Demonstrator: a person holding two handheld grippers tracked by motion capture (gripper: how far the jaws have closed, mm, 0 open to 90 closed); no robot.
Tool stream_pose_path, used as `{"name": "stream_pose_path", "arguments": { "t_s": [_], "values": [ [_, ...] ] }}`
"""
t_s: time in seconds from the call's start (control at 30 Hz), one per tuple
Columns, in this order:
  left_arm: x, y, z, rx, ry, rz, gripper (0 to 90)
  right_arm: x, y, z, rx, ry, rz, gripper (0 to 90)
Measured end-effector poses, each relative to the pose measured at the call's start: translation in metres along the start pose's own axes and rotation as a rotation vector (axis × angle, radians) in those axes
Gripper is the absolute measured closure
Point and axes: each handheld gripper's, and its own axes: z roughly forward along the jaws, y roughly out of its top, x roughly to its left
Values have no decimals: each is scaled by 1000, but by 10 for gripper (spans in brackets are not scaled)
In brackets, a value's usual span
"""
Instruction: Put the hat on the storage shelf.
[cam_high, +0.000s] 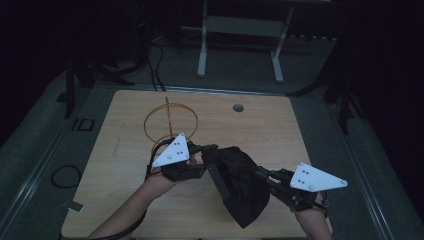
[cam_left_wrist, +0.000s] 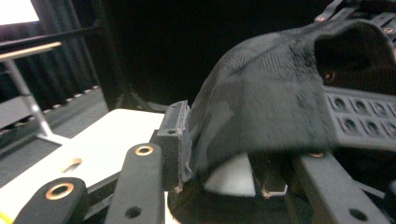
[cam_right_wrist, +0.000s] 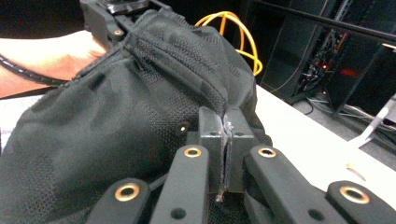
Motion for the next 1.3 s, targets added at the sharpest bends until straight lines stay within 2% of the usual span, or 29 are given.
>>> {"name": "stream_pose_path", "arguments": {
  "t_s": [0.17,0.23,0.4,0.43,0.5,0.53,0.57,0.73,0.87,1.07,1.1,1.3],
  "values": [
    [-1,1,-10,6,29,9,585,-4,1,-4,-9,-28,14,888],
    [-3,1,-15,26,50,27,565,-9,1,-7,-20,-48,26,888],
    [-3,-8,-29,54,75,-1,565,-14,3,-10,-30,-85,50,888],
    [-2,-11,-31,55,79,-11,550,-18,4,-13,-40,-115,58,888],
    [-2,-16,-37,71,90,-23,550,-19,5,-13,-45,-118,59,889],
    [-1,-19,-40,79,93,-23,543,-23,8,-13,-48,-146,63,889],
    [-1,-22,-43,86,96,-26,543,-23,8,-13,-48,-146,63,889],
    [1,-39,-56,110,124,-69,482,-34,20,-7,-58,-185,76,888],
    [-2,-51,-62,136,159,-76,417,-41,26,1,-74,-194,86,888],
    [-5,-70,-72,166,193,-95,412,-47,36,14,-79,-200,85,888],
    [-5,-73,-74,168,197,-100,409,-50,40,20,-77,-207,86,888],
    [-8,-90,-88,159,231,-124,409,-55,54,37,-82,-214,80,888]
  ]
}}
